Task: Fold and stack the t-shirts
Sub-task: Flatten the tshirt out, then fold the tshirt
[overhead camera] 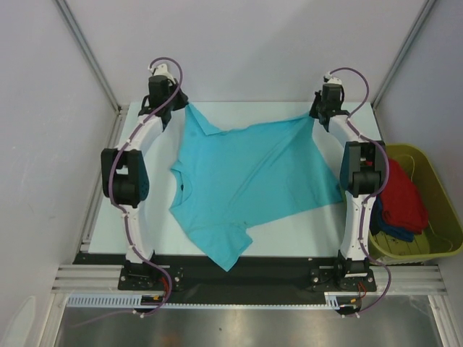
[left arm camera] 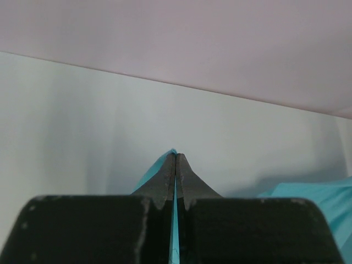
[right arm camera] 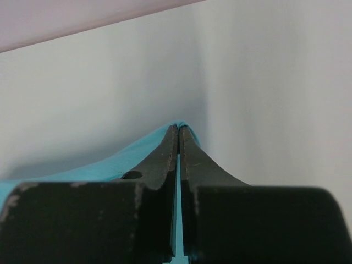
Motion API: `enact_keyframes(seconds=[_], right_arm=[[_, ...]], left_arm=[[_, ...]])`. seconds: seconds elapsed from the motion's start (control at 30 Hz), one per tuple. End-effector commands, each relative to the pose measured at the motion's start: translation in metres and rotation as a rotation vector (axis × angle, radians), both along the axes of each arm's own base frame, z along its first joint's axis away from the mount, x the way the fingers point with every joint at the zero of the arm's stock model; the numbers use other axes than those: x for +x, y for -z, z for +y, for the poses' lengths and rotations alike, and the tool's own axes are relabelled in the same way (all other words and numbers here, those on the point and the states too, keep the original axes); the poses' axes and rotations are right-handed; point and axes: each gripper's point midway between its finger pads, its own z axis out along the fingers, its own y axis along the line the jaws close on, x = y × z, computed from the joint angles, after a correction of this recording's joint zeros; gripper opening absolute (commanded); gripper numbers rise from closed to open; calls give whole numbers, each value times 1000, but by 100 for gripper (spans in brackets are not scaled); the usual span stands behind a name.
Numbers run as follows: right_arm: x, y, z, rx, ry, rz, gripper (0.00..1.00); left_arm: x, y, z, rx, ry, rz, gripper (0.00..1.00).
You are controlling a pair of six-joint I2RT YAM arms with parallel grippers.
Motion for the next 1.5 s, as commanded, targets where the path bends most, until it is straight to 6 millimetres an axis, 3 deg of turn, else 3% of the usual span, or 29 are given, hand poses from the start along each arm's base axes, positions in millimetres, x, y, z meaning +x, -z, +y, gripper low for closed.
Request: enact_keyframes(seconds=[0.0, 0.13, 0.2, 0.23, 0.27, 0.5, 0.6, 0.83, 0.97, 1.2, 1.23, 1.27, 1.33, 1.4, 1.43, 1.47], right_arm=[[4, -60, -31, -111, 83, -100, 0], [15, -53, -30, -108, 35, -112, 0], [20, -39, -32, -121, 31, -96, 0], [25, -46, -33, -125, 31, -109, 0], [28, -37, -34, -125, 29, -97, 0], [36, -30, -34, -109, 37, -101, 0], [38, -25, -26, -82, 10, -95, 0], [41, -23, -18, -19, -6, -82, 0], [36, -25, -14, 1, -8, -62, 0], [16, -28, -13, 55, 25, 40, 0], [14, -30, -30, 62, 55, 47, 0], [13, -33, -31, 66, 59, 51, 0], [7, -34, -33, 67, 64, 79, 0], [2, -32, -29, 85, 43, 108, 0], [0, -33, -29, 86, 41, 115, 0], [-2, -31, -32, 86, 46, 127, 0]], left_arm=[[11, 0, -2, -52, 1, 1, 0], [17, 5, 0, -61, -1, -1, 0], [25, 3, 1, -71, 8, -19, 0], [28, 1, 3, -74, 11, -25, 0], [36, 2, 3, -74, 12, -36, 0], [61, 15, 10, -76, 16, -49, 0], [60, 14, 8, -100, 27, -47, 0], [39, -2, 4, -150, 22, 1, 0], [15, -16, 0, -176, 18, 38, 0], [-30, -6, -16, -219, 39, 208, 0], [-36, -7, -20, -228, 37, 225, 0], [-43, 0, -23, -238, 37, 256, 0], [-54, -14, -28, -239, 44, 241, 0], [-66, -8, -31, -253, 37, 270, 0], [-74, -17, -31, -257, 41, 257, 0], [-82, -8, -30, -258, 32, 283, 0]])
